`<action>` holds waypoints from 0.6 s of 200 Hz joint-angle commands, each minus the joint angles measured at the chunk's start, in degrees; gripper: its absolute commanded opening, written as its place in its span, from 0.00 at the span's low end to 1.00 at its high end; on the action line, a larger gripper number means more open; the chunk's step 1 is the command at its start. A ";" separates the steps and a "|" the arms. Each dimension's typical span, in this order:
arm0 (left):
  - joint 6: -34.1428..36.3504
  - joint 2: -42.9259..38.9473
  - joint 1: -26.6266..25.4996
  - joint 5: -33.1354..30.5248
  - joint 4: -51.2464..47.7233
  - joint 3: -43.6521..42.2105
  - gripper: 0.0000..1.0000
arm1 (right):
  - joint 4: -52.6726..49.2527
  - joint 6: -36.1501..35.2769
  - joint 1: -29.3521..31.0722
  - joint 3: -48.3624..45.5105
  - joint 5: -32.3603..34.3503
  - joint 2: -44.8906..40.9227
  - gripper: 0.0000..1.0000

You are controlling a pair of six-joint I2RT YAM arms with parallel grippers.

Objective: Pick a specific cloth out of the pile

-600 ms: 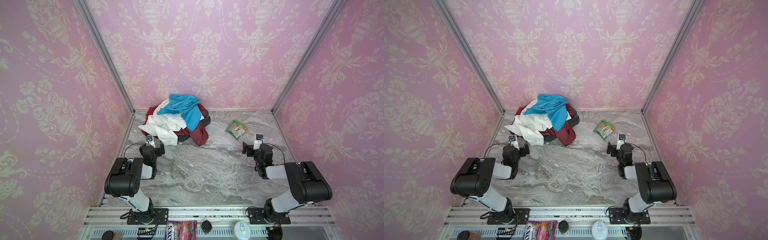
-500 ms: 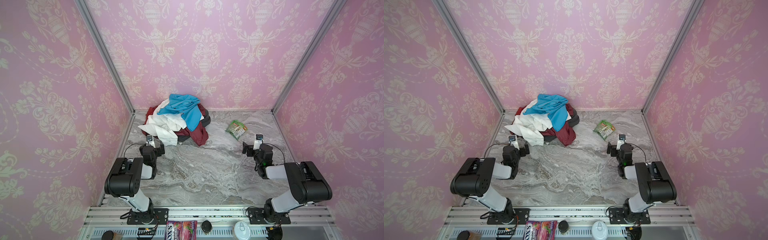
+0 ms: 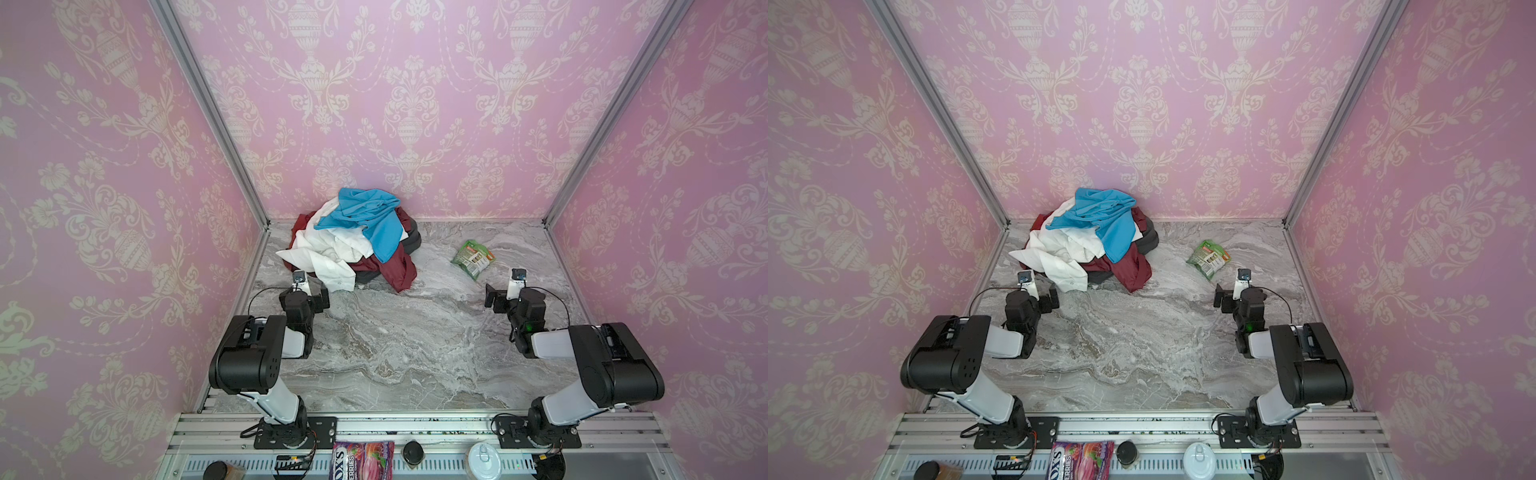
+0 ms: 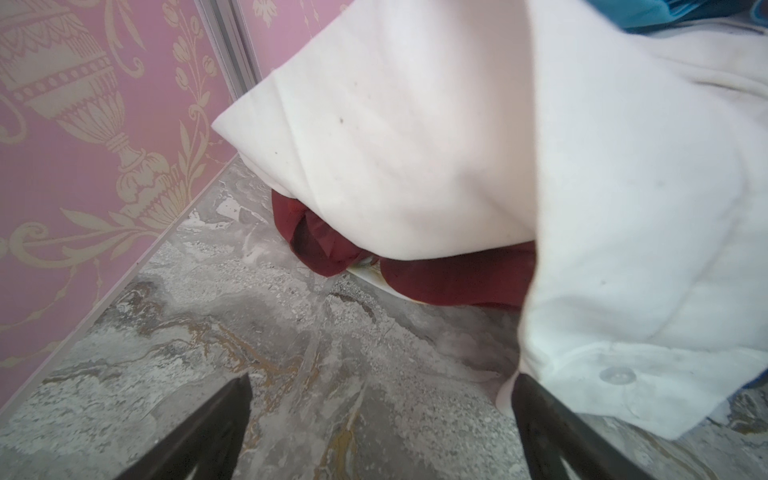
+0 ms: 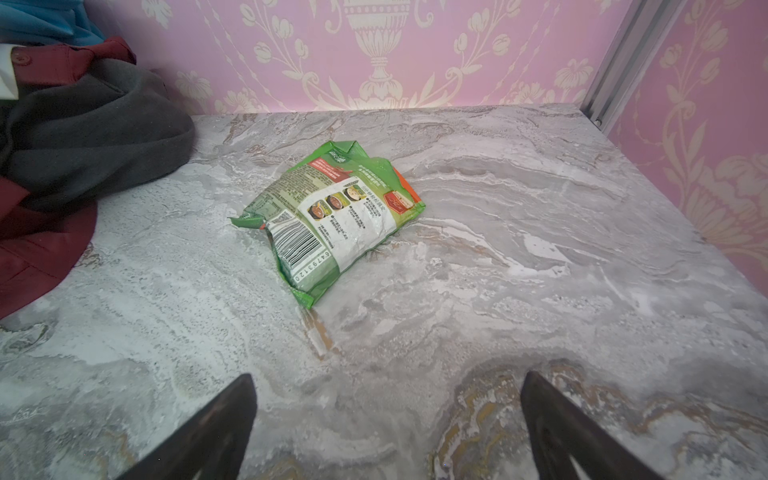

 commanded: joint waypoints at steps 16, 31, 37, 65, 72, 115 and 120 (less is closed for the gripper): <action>1.00 -0.17 0.24 0.67 -0.63 0.38 0.99 | 1.40 0.00 -0.07 0.30 0.83 -0.20 1.00; 0.92 -0.16 0.24 0.31 -0.59 0.38 0.99 | 1.45 -0.02 -0.11 0.30 0.93 -0.16 1.00; 0.92 -0.17 0.24 0.29 -0.69 0.36 0.99 | 1.35 -0.02 -0.10 0.32 0.92 -0.15 1.00; 0.67 -0.10 0.32 0.33 -0.50 0.29 1.00 | 1.35 -0.01 0.00 0.29 0.92 -0.15 1.00; 0.37 -0.15 0.33 -0.42 -0.28 0.16 0.99 | 1.40 -0.02 -0.10 0.29 0.92 -0.23 1.00; 0.29 0.00 -0.37 -2.90 -0.02 0.12 0.99 | 1.59 -0.19 0.24 0.21 1.57 -0.22 1.00; 0.30 0.00 -0.38 -2.92 0.01 0.06 0.99 | 1.59 -0.19 0.28 0.21 1.59 -0.09 1.00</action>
